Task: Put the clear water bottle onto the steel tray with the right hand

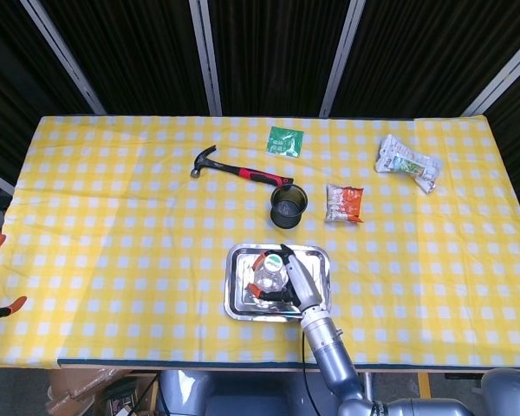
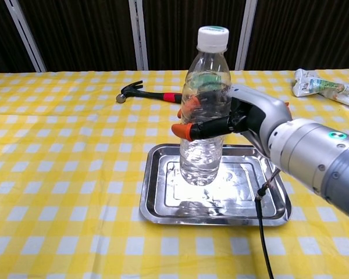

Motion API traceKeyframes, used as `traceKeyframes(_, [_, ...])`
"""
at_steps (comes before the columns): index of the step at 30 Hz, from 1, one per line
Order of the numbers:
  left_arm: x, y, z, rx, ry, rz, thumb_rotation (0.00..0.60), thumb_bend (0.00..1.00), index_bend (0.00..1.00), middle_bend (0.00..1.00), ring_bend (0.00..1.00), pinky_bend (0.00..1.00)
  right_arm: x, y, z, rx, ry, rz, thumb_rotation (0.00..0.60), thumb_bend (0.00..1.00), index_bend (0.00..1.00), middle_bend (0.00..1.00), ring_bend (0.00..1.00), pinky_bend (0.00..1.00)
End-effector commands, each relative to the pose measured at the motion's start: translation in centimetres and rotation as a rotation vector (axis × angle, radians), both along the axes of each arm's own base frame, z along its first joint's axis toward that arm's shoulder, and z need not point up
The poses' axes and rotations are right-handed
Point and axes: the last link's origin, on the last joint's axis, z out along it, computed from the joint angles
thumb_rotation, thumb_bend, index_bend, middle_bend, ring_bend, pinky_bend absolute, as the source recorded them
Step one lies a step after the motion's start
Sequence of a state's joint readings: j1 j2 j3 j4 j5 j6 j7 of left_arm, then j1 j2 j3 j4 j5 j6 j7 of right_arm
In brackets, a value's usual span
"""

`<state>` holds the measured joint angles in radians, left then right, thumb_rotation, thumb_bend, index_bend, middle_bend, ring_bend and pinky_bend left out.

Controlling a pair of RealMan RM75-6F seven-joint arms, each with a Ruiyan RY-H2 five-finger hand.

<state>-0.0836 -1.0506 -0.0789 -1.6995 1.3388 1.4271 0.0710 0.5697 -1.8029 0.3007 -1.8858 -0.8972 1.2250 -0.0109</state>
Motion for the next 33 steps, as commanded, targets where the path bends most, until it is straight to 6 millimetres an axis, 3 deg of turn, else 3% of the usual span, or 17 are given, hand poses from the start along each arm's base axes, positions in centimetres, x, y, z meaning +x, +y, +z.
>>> traceKeyframes(1, [0.0, 0.0, 0.1, 0.002, 0.0, 0.0, 0.6, 0.19, 0.06, 0.0, 0.0, 0.0, -0.5, 0.1, -0.4, -0.002, 0.011, -0.02, 0.6, 0.73, 0.81, 0.65, 0.29, 0.0])
traceKeyframes(16, [0.0, 0.0, 0.1, 0.005, 0.001, 0.002, 0.6, 0.19, 0.06, 0.0, 0.0, 0.0, -3.2, 0.8, -2.0, 0.026, 0.012, -0.025, 0.6, 0.73, 0.81, 0.65, 0.29, 0.0])
traceKeyframes(18, [0.0, 0.0, 0.0, 0.001, 0.004, 0.002, 0.6, 0.19, 0.06, 0.0, 0.0, 0.0, -3.3, 0.8, -2.0, 0.027, 0.018, -0.014, 0.6, 0.65, 0.79, 0.65, 0.29, 0.0])
traceKeyframes(21, [0.0, 0.0, -0.1, -0.003, 0.005, 0.001, 0.6, 0.19, 0.06, 0.0, 0.0, 0.0, -3.5, 0.8, -2.0, 0.037, 0.03, -0.001, 0.6, 0.44, 0.65, 0.61, 0.24, 0.0])
traceKeyframes(25, [0.0, 0.0, -0.1, 0.0, 0.006, 0.002, 0.6, 0.19, 0.06, 0.0, 0.0, 0.0, -3.8, 1.1, -2.1, 0.081, 0.024, 0.021, 0.6, 0.19, 0.34, 0.38, 0.11, 0.0])
traceKeyframes(28, [0.0, 0.0, -0.1, 0.001, 0.006, 0.003, 0.6, 0.19, 0.06, 0.0, 0.0, 0.0, -4.2, 1.3, -2.2, 0.135, 0.027, 0.043, 0.6, 0.1, 0.15, 0.23, 0.03, 0.0])
traceKeyframes(33, [0.0, 0.0, -0.2, -0.004, 0.01, 0.003, 0.6, 0.19, 0.06, 0.0, 0.0, 0.0, -4.8, 1.3, -2.0, 0.197, 0.02, 0.066, 0.6, 0.05, 0.03, 0.09, 0.0, 0.0])
